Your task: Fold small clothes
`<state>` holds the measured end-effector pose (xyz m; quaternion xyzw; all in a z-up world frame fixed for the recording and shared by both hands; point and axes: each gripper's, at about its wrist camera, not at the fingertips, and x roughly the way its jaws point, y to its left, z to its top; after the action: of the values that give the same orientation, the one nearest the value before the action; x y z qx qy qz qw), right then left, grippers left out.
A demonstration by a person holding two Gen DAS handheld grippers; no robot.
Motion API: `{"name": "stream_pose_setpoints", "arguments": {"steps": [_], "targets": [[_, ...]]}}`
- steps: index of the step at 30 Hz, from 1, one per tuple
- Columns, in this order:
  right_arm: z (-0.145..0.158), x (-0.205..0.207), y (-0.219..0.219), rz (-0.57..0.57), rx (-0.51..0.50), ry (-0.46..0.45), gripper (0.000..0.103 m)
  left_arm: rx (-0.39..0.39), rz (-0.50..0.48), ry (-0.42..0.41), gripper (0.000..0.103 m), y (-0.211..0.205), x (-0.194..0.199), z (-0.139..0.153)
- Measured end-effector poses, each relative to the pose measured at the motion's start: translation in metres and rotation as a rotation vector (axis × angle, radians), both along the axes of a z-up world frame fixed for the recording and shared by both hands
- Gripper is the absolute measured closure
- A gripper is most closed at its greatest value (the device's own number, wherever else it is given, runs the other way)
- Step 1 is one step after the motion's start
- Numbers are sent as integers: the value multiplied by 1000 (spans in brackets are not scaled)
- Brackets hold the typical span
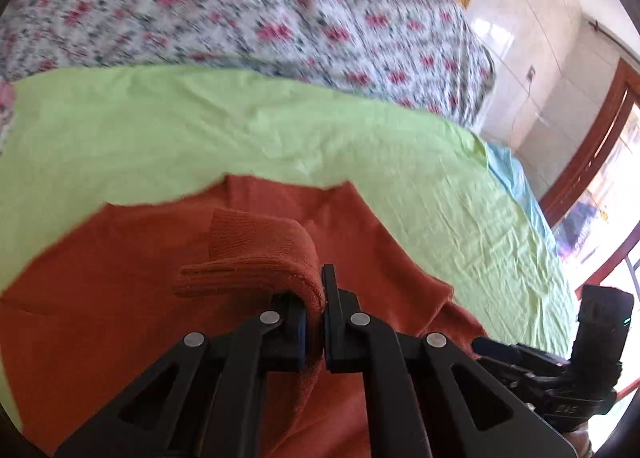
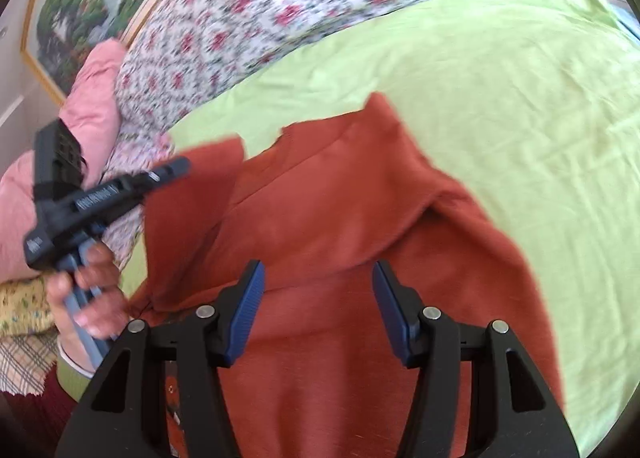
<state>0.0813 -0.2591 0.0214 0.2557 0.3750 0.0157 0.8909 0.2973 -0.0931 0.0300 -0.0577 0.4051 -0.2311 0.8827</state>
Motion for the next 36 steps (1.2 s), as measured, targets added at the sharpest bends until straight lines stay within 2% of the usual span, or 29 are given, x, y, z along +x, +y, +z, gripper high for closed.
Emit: {"name": "stream_pose_setpoints", "arguments": {"steps": [7, 9, 11, 13, 17, 20, 23, 25, 26, 28, 30, 32, 35, 36], "targets": [[-1, -19, -33, -98, 22, 6, 46, 84, -57, 91, 97, -45, 4, -64], [1, -19, -36, -108, 24, 4, 46, 106, -77, 118, 88, -47, 0, -73], [3, -18, -36, -107, 23, -2, 46, 117, -88, 130, 69, -45, -8, -73], [5, -13, -32, -93, 20, -7, 46, 127, -78, 127, 54, -34, -23, -70], [5, 5, -12, -25, 2, -7, 46, 111, -33, 104, 53, 7, -59, -56], [5, 22, 9, 36, -18, 0, 46, 138, 54, 75, 53, 48, -86, -46], [5, 46, 40, 113, -75, 17, 46, 231, 226, 64, 51, 96, -110, -46], [7, 63, 65, 175, -153, 26, 46, 285, 366, 66, 51, 135, -126, -49], [7, 71, 76, 205, -210, 26, 46, 294, 427, 80, 51, 154, -133, -51], [7, 87, 99, 250, -366, 25, 46, 279, 484, 117, 50, 180, -140, -59], [-2, 102, 115, 280, -484, 44, 46, 284, 505, 153, 48, 194, -142, -68], [-16, 121, 123, 306, -540, 83, 46, 272, 489, 178, 46, 196, -143, -73], [-29, 136, 122, 295, -575, 129, 47, 266, 465, 193, 45, 197, -150, -77], [-30, 136, 119, 288, -562, 125, 51, 276, 455, 189, 45, 196, -152, -79]]}}
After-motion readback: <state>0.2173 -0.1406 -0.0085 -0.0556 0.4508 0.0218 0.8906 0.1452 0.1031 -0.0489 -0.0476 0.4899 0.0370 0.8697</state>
